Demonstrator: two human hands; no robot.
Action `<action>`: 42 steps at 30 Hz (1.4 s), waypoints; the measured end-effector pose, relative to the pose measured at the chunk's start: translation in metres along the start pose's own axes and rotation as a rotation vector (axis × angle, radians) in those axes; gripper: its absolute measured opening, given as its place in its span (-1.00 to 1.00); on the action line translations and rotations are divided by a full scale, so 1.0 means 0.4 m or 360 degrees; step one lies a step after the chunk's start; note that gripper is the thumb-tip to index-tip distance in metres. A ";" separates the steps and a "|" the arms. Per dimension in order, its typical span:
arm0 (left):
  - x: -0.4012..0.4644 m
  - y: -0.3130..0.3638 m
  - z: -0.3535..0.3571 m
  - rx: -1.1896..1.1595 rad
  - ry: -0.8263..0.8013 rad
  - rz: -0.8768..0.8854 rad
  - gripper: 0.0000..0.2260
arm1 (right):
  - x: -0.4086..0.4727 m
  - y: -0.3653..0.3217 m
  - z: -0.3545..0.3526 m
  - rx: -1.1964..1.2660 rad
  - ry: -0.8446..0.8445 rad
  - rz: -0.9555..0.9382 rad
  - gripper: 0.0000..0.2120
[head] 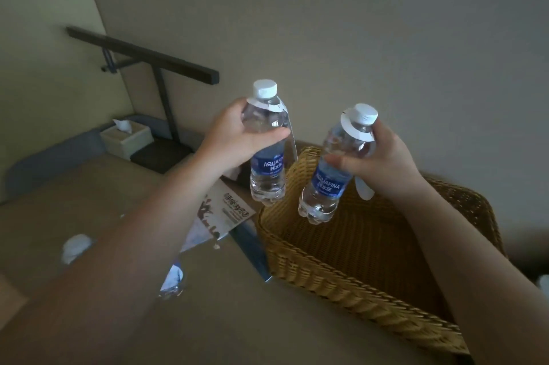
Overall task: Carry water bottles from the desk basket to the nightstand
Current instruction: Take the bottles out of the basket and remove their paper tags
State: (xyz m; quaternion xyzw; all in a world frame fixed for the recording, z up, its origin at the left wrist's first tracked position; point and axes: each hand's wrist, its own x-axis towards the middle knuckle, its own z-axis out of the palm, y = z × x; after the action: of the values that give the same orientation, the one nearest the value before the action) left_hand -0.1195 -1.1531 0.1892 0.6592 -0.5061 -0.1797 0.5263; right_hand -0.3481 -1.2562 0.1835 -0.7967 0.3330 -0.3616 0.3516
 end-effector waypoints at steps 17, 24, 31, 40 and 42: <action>-0.374 -0.178 -0.230 0.0090 0.0149 -0.0326 -0.43 | -0.187 -0.111 0.372 0.0101 -0.0311 0.0091 -0.34; -0.470 -0.308 -0.134 0.0173 0.0095 -0.0435 -0.36 | -0.294 -0.001 0.462 -0.0005 -0.0302 0.0245 -0.33; -0.512 -0.390 -0.041 0.0243 0.0124 -0.0407 -0.41 | -0.349 0.080 0.500 -0.0051 -0.0220 0.0398 -0.37; -0.517 -0.422 -0.018 0.0184 0.0132 -0.0497 -0.38 | -0.389 0.121 0.525 -0.0101 -0.0277 0.0437 -0.25; -0.526 -0.409 -0.010 0.0192 0.0149 -0.0475 -0.24 | -0.391 0.120 0.528 -0.0108 -0.0294 0.0432 -0.21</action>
State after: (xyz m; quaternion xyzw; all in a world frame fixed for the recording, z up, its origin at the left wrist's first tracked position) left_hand -0.1275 -0.9816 -0.0147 0.7650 -0.3874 -0.1943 0.4763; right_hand -0.2712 -1.0914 -0.0122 -0.7856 0.4159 -0.2246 0.3993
